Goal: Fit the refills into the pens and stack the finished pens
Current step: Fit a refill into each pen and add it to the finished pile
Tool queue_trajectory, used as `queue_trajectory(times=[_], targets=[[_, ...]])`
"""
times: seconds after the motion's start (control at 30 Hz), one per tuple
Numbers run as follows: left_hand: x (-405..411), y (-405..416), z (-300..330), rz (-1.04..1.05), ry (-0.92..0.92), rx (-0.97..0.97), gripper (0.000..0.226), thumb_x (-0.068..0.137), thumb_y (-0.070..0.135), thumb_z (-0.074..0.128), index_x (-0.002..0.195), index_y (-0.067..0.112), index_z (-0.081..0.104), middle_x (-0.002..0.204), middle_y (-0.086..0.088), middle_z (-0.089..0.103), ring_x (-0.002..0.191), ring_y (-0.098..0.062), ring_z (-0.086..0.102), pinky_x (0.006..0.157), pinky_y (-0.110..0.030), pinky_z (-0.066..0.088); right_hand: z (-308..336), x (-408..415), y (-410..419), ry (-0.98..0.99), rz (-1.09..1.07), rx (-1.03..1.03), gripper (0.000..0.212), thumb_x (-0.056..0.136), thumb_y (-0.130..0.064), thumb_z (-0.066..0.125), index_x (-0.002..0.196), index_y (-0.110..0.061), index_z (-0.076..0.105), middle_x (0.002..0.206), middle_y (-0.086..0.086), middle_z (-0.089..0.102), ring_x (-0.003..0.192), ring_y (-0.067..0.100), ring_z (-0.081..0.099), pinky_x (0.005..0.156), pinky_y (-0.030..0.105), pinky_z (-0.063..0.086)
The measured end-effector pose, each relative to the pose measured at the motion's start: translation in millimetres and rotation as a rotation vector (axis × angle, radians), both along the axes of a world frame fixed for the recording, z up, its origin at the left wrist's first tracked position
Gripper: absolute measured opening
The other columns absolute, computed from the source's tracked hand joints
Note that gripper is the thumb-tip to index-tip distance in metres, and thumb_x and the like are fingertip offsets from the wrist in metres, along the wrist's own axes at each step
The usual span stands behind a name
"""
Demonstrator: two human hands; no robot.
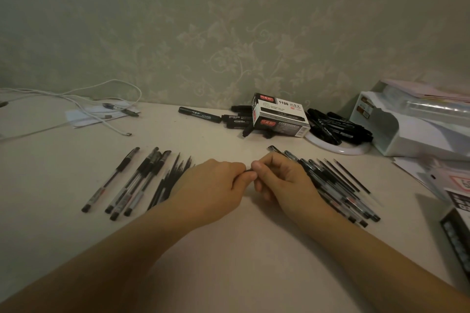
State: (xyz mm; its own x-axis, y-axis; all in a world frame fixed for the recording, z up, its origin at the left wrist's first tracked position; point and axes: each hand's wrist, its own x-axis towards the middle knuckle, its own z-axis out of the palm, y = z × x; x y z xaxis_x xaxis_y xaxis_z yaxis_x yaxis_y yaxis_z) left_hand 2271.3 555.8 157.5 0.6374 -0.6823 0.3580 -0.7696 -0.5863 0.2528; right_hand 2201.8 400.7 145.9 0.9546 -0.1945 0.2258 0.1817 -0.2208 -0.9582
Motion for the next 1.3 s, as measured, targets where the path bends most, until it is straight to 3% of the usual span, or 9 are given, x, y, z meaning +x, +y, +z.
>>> queue_trajectory(times=[0.3,0.5,0.57,0.7,0.87,0.97,1.13,1.23,1.3], targets=[[-5,-3,2,0.067,0.004,-0.027,0.048,0.096,0.059,0.029,0.057,0.032,0.040,0.050,0.008,0.044,0.048,-0.006,0.044,0.046,-0.025,0.026,0,0,2,-0.030,-0.023,0.025,0.023,0.096,-0.028,0.058,0.080,-0.013,0.063,0.062,-0.001,0.061,0.049,0.006,0.049,0.050,0.014,0.040],[2,4,7,0.227,0.017,-0.052,0.072,0.075,0.084,0.022,0.048,0.019,0.038,0.044,0.003,0.041,0.044,-0.009,0.044,0.044,-0.023,0.024,0,1,-3,-0.106,-0.131,0.064,0.018,0.096,-0.024,0.059,0.082,-0.014,0.063,0.062,-0.001,0.061,0.052,0.007,0.050,0.050,0.016,0.043],[1,3,8,0.218,-0.041,-0.070,0.067,0.077,0.081,0.018,0.051,0.022,0.036,0.045,0.003,0.040,0.043,-0.007,0.041,0.043,-0.024,0.021,0,1,-6,-0.138,-0.169,-0.035,0.014,0.098,-0.024,0.058,0.087,-0.017,0.064,0.070,-0.001,0.066,0.058,0.008,0.057,0.056,0.017,0.048],[-4,3,5,0.161,-0.057,-0.074,0.039,0.091,0.066,0.023,0.078,0.032,0.035,0.053,0.007,0.044,0.047,-0.004,0.043,0.042,-0.021,0.021,-5,-1,-7,-0.097,-0.220,-0.506,0.005,0.096,-0.019,0.061,0.099,-0.023,0.063,0.088,-0.012,0.067,0.084,-0.001,0.063,0.074,0.010,0.048],[1,6,0,0.074,0.035,-0.065,0.014,0.100,0.042,0.036,0.097,0.030,0.029,0.063,0.010,0.046,0.051,-0.004,0.046,0.044,-0.020,0.026,-9,-1,-1,-0.119,-0.167,-0.790,0.010,0.093,-0.008,0.062,0.099,-0.015,0.066,0.095,-0.004,0.066,0.089,0.008,0.059,0.081,0.024,0.051],[1,6,-2,0.029,0.014,-0.046,0.013,0.100,0.039,0.038,0.094,0.030,0.031,0.073,0.011,0.045,0.059,-0.005,0.046,0.047,-0.023,0.028,-9,0,-2,-0.152,-0.187,-0.764,0.006,0.092,-0.009,0.064,0.097,-0.012,0.066,0.093,-0.002,0.066,0.086,0.010,0.060,0.077,0.026,0.050],[0,7,-2,-0.003,0.003,-0.078,0.012,0.099,0.041,0.040,0.095,0.030,0.039,0.089,0.010,0.051,0.072,-0.008,0.052,0.060,-0.029,0.047,-9,1,-3,-0.153,-0.225,-0.701,0.015,0.099,-0.019,0.054,0.110,-0.017,0.064,0.103,-0.009,0.062,0.096,0.003,0.056,0.081,0.016,0.046],[-1,7,0,-0.030,0.008,-0.115,0.011,0.098,0.041,0.041,0.095,0.031,0.041,0.090,0.011,0.051,0.074,-0.008,0.053,0.062,-0.030,0.049,-3,-2,-2,-0.199,-0.227,-0.502,0.017,0.101,-0.029,0.050,0.107,-0.023,0.065,0.096,-0.014,0.065,0.095,0.004,0.061,0.079,0.014,0.046],[-3,6,0,-0.057,0.003,-0.119,0.010,0.098,0.041,0.042,0.096,0.032,0.042,0.091,0.012,0.051,0.076,-0.007,0.054,0.064,-0.031,0.050,-1,-4,-1,-0.181,-0.174,-0.397,0.019,0.098,-0.037,0.050,0.099,-0.027,0.066,0.089,-0.012,0.067,0.088,0.008,0.064,0.075,0.021,0.050]])
